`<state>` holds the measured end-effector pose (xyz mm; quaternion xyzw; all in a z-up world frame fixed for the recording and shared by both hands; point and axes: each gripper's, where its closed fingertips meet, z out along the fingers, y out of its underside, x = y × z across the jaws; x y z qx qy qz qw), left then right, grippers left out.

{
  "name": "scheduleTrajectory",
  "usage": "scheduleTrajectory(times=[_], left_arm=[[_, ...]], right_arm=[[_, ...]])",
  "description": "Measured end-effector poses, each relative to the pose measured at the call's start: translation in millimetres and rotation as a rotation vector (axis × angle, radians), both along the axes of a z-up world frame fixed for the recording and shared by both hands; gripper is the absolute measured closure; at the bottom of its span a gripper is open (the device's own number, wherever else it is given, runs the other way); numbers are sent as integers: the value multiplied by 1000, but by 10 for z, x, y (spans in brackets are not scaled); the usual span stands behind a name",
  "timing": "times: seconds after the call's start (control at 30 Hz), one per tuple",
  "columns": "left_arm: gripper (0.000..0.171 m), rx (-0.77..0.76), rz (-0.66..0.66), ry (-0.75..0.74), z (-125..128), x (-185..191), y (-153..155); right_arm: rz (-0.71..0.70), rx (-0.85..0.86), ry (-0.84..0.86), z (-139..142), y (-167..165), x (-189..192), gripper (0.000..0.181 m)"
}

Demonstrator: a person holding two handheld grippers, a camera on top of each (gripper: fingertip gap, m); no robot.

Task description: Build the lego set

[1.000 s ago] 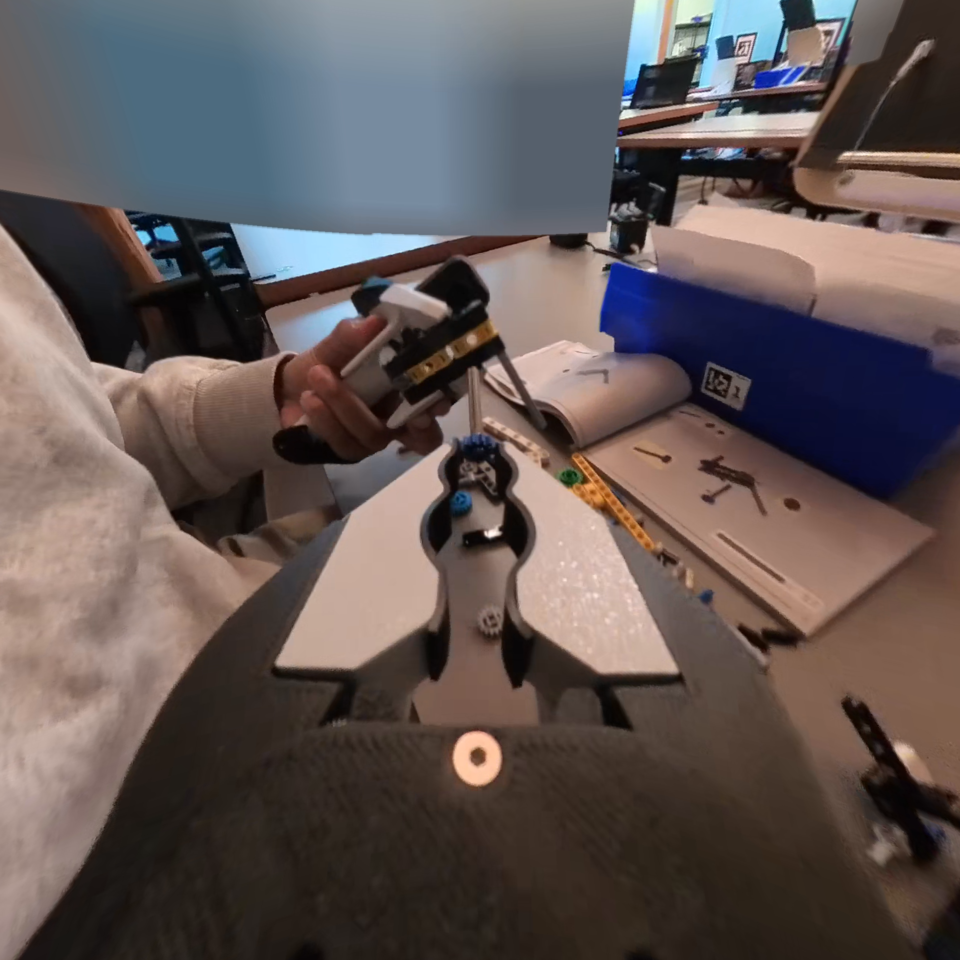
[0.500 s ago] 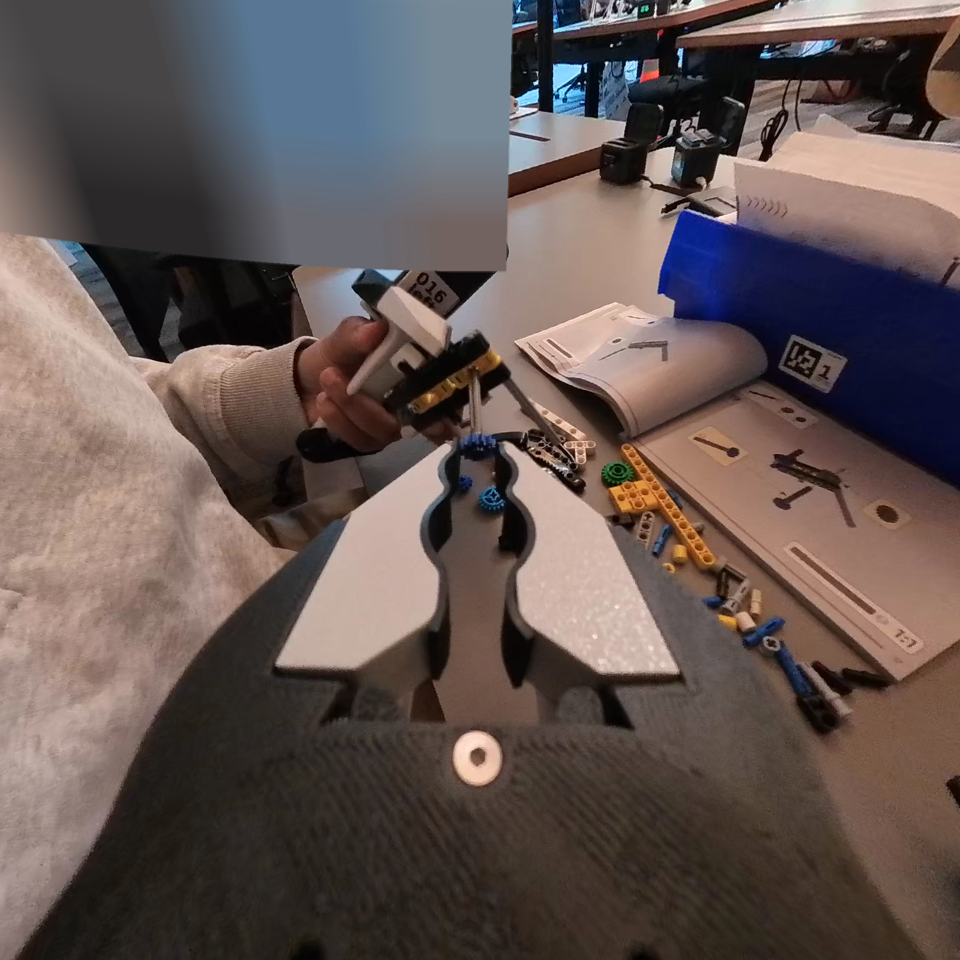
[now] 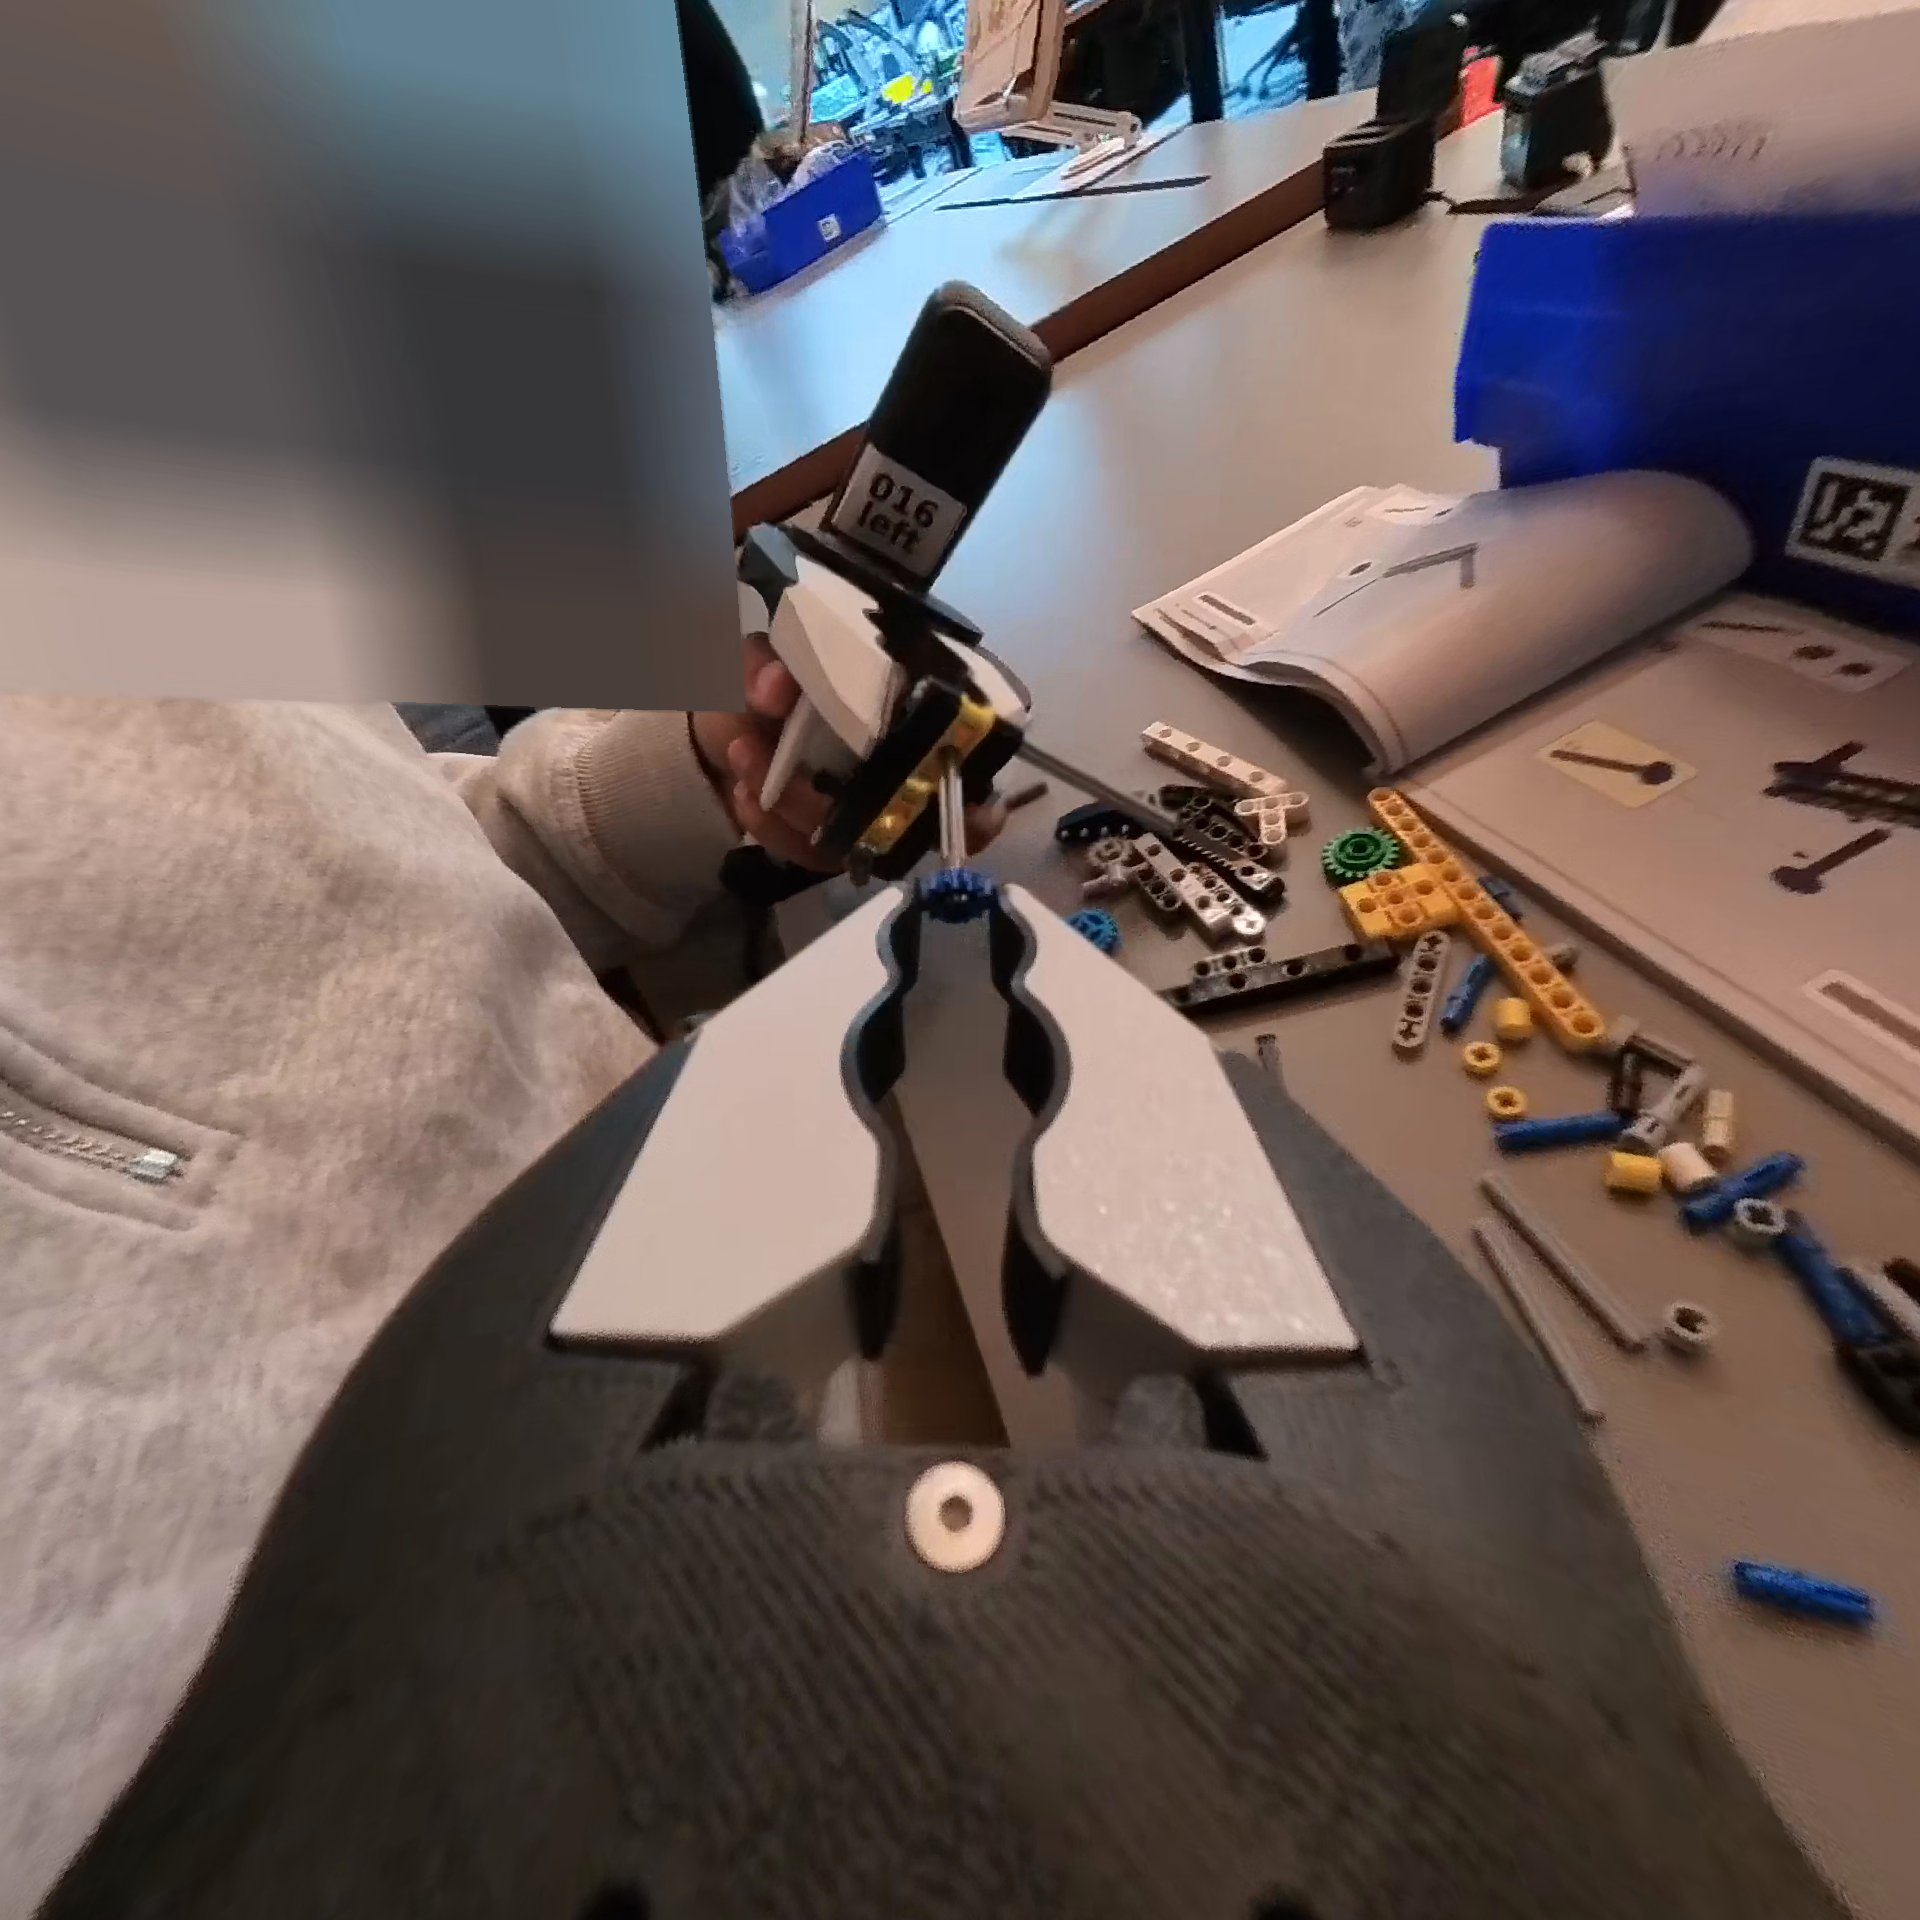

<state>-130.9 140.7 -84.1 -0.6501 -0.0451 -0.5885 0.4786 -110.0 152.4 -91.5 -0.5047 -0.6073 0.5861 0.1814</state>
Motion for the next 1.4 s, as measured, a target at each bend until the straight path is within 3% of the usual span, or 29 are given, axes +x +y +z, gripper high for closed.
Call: scheduleTrajectory(times=[0.2, 0.63, 1.13, 1.4], left_arm=[[150, -31, -55, 44, -102, 153, -8], [150, -48, -55, 80, -174, 251, 30], [150, -52, -32, 140, -201, 273, 53], [150, -81, -20, 279, -302, 361, 112]], right_arm=[[61, 86, -29, -77, -52, 54, 170], [18, -169, 4, -110, -114, -47, 170], [-45, -183, 8, -120, -10, 16, 167], [-55, -224, -33, -214, 21, 102, 174]])
